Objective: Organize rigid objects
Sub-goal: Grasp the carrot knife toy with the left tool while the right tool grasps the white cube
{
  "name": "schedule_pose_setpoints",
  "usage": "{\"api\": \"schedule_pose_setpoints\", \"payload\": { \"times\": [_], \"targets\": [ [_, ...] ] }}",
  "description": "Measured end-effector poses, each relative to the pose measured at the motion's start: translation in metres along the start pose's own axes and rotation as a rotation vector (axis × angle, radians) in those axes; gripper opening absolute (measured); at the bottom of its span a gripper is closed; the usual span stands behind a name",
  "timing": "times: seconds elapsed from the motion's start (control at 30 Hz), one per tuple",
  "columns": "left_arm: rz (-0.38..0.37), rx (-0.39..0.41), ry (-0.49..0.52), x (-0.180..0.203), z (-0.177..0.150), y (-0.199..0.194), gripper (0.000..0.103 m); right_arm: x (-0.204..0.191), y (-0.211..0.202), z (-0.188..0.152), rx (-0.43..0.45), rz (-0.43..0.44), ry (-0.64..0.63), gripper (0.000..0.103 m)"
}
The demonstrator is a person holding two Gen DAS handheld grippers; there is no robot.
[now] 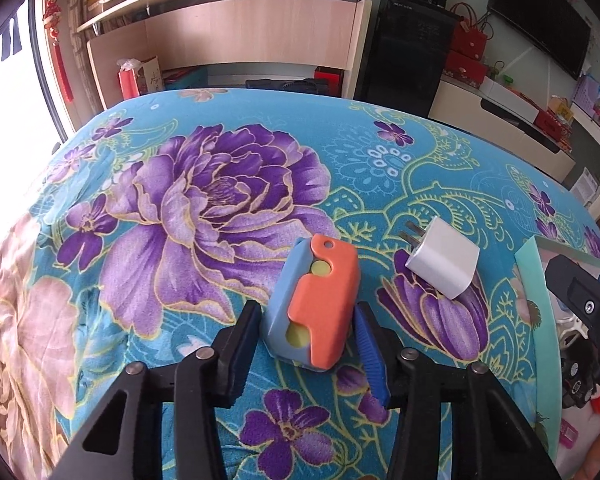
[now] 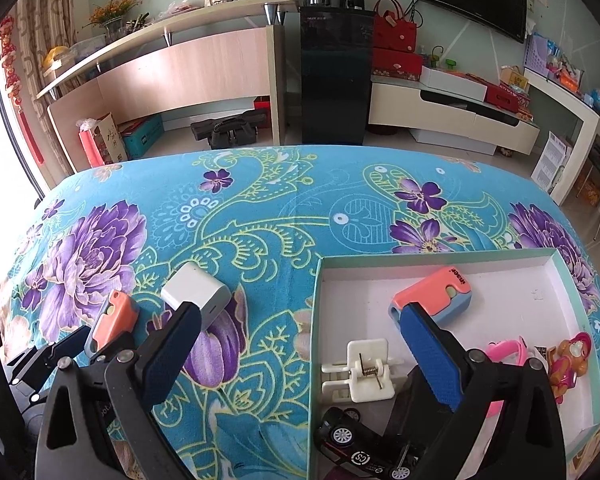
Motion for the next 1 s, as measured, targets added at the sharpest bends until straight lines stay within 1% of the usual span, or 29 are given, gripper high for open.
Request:
{"api": "schedule_pose_setpoints", "payload": {
  "times": [0.17, 0.3, 0.43, 0.57, 0.63, 0.7, 0.77, 0.93, 1.0],
  "targets": [
    [0.009, -0.008, -0.072, -0.023, 0.003, 0.0, 0.05, -0.012, -0.001, 0.0, 0.008, 0.015, -0.028, 0.1],
    [0.033, -0.014, -0.125, -0.043, 0.003, 0.0, 0.05, -0.024, 0.003, 0.0, -0.001, 0.056, -0.046, 0.1],
    [0.019, -0.024, -0.169, -0.056, 0.003, 0.001, 0.05, -0.041, 0.01, 0.0, -0.019, 0.093, -0.078, 0.098],
    [-0.003, -0.03, -0.182, -0.06, 0.002, 0.002, 0.05, -0.059, 0.022, -0.002, -0.045, 0.097, -0.125, 0.084],
    [-0.008, -0.04, -0.184, -0.061, 0.001, 0.004, 0.05, -0.066, 0.031, -0.003, -0.063, 0.097, -0.137, 0.081],
    [-0.007, -0.041, -0.178, -0.061, 0.001, 0.004, 0.05, -0.069, 0.039, -0.003, -0.075, 0.09, -0.145, 0.076],
    [-0.003, -0.042, -0.173, -0.06, 0.002, 0.005, 0.05, -0.071, 0.048, -0.002, -0.093, 0.088, -0.144, 0.073],
    [-0.001, -0.041, -0.169, -0.06, 0.002, 0.006, 0.05, -0.072, 0.063, 0.001, -0.119, 0.086, -0.14, 0.072],
    [0.009, -0.042, -0.157, -0.059, 0.002, 0.007, 0.05, -0.073, 0.069, 0.003, -0.126, 0.088, -0.138, 0.066]
  ]
}}
Point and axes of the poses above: each gripper's, at about its wrist camera, not at the fingertips, and y roughly the way its jaws point, x to its right, z to its top, the point moved 3 cm from there along y, roughly the way its jaws point, and after that the axes turned 4 degrees about z, right-handed, at the moved point
